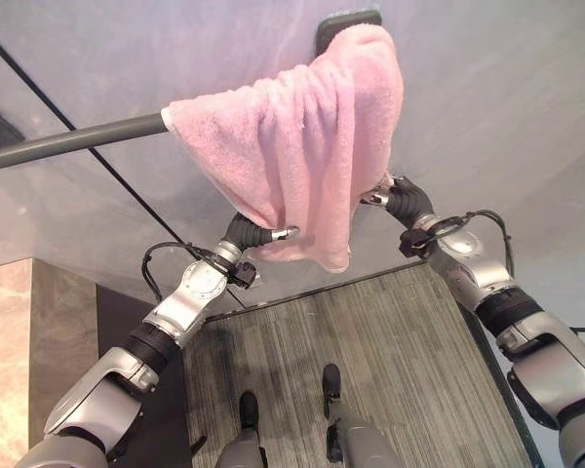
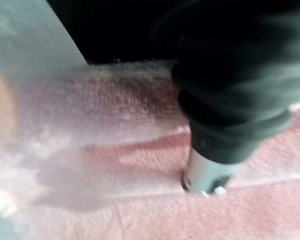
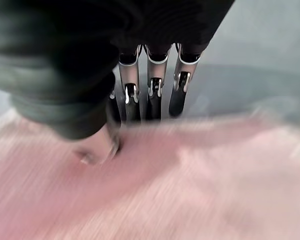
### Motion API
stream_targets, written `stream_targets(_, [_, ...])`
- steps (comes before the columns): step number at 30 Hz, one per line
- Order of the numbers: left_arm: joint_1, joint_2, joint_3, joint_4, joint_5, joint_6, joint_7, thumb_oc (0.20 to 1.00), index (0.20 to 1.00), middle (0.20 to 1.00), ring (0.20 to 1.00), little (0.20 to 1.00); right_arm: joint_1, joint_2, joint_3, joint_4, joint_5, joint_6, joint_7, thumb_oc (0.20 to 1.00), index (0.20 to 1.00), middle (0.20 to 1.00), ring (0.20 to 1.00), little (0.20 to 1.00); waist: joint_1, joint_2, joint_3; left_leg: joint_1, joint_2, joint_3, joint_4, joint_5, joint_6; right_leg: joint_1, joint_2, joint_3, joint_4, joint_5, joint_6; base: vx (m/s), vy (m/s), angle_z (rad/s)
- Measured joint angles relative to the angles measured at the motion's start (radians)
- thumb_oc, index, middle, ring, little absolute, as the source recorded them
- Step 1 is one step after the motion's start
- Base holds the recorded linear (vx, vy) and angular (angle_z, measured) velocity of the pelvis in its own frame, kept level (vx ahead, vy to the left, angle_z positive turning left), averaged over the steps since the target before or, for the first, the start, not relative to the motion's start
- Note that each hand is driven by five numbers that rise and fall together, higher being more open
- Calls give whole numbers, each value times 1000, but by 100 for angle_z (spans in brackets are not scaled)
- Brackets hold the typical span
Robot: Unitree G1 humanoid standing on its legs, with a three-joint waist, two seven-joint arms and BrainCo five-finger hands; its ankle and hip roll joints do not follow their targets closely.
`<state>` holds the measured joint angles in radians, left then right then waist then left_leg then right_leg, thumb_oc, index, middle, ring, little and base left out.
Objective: Put brush and paste in cup on sink, flatten towel.
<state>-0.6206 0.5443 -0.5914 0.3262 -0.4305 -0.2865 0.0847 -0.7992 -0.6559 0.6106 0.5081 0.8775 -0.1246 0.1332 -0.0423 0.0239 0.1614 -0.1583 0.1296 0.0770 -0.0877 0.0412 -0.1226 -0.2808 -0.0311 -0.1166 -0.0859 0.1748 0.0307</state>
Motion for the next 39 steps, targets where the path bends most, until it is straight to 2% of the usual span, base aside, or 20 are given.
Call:
stream_targets(3, [37, 2, 48, -60, 2, 0, 0, 200, 200, 200, 200, 200, 41, 2, -14, -145, -1, -13, 1, 200, 200, 200, 200, 200, 4, -11, 10, 1, 0, 2, 0, 0, 0, 2, 0, -1, 0, 1, -1, 6, 65, 3])
stream_targets(9, [172, 37, 184, -192, 17, 6, 10, 200, 200, 200, 200, 200, 198, -3, -142, -401, -24, -35, -1, 200, 200, 200, 200, 200, 4, -44, 39, 36, -1, 0, -1, -3, 2, 39, -3, -2, 0, -1, 1, 6, 36, 2])
stream_targets(12, [240, 117, 256, -345, 17, 7, 6, 200, 200, 200, 200, 200, 263, -51, -200, -573, -61, -58, 5, 200, 200, 200, 200, 200, 2, -52, 42, 37, -3, -10, -2, -3, 3, 44, -5, -5, 0, -2, 3, 17, 21, 5])
stream_targets(15, [310, 249, 326, -548, 20, 3, -22, 200, 200, 200, 200, 200, 306, -114, -230, -709, -72, -71, 31, 200, 200, 200, 200, 200, 7, -53, 43, 60, -2, -13, -2, -6, 6, 70, -5, -7, 0, -10, 9, 26, 21, 4])
stream_targets(18, [357, 286, 401, -675, 4, -24, -52, 200, 200, 200, 200, 200, 318, -180, -233, -827, -68, -78, 80, 200, 200, 200, 200, 200, 20, -53, 42, 69, -3, -13, -2, -7, 7, 78, -6, -6, 0, -11, 9, 0, 0, 0])
stream_targets(20, [403, 286, 453, -713, -4, -43, -61, 200, 200, 200, 200, 200, 313, -190, -228, -886, -67, -81, 110, 200, 200, 200, 200, 200, 34, -57, 40, 68, -3, -14, -1, -6, 7, 79, -6, -8, 0, -9, 7, -38, 5, 2])
stream_targets(23, [540, 240, 538, -713, -23, -39, -57, 200, 200, 200, 200, 200, 255, -146, -87, -849, -67, -85, 111, 200, 200, 200, 200, 200, 53, -57, 34, 74, 0, -20, -1, -9, 2, 89, -4, -18, 0, -12, 5, -35, -7, 5])
stream_targets(24, [556, 234, 544, -712, -31, -40, -56, 200, 200, 200, 200, 200, 244, -111, -75, -829, -67, -81, 108, 200, 200, 200, 200, 200, 85, -58, 33, 65, 1, -32, -1, -6, 0, 88, -5, -28, 0, -12, 4, -32, -18, 24])
stream_targets(26, [583, 215, 550, -706, -39, -40, -43, 200, 200, 200, 200, 200, 221, -35, -57, -771, -67, -74, 88, 200, 200, 200, 200, 200, 94, -61, 26, 66, 1, -41, 2, -7, -1, 92, -5, -34, 0, -18, 3, -23, -15, 17])
stream_targets(27, [586, 217, 551, -705, -42, -40, -36, 200, 200, 200, 200, 200, 218, -10, -57, -753, -67, -70, 79, 200, 200, 200, 200, 200, 125, -62, 24, 62, 1, -45, 3, -6, -2, 91, -6, -39, 0, -19, 3, -14, -11, 19])
stream_targets(29, [590, 202, 568, -705, -51, -40, -22, 200, 200, 200, 200, 200, 208, 19, -57, -734, -68, -68, 61, 200, 200, 200, 200, 200, 139, -62, 22, 52, -2, -61, 8, -5, -2, 92, -10, -53, 0, -20, 4, -7, -13, 20])
stream_targets(32, [592, 154, 569, -671, -74, -40, -13, 200, 200, 200, 200, 200, 203, 60, -58, -724, -90, -68, 37, 200, 200, 200, 200, 200, 142, -62, 22, 50, -5, -72, 12, -5, -2, 99, -13, -64, 0, -21, 5, -4, 2, 14])
stream_targets(36, [593, 152, 560, -619, -73, -36, -15, 200, 200, 200, 200, 200, 202, 68, -61, -711, -158, -68, 2, 200, 200, 200, 200, 200, 136, -62, 21, 52, -5, -72, 13, -6, -2, 101, -14, -64, 0, -21, 5, 0, 0, 0])
stream_targets(39, [589, 119, 466, -523, -71, -18, -28, 200, 200, 200, 200, 200, 259, 109, -101, -655, -223, -69, -26, 200, 200, 200, 200, 200, 128, -55, -3, 55, -7, -70, 12, -6, -2, 103, -16, -63, 0, -23, 7, 0, 0, 0])
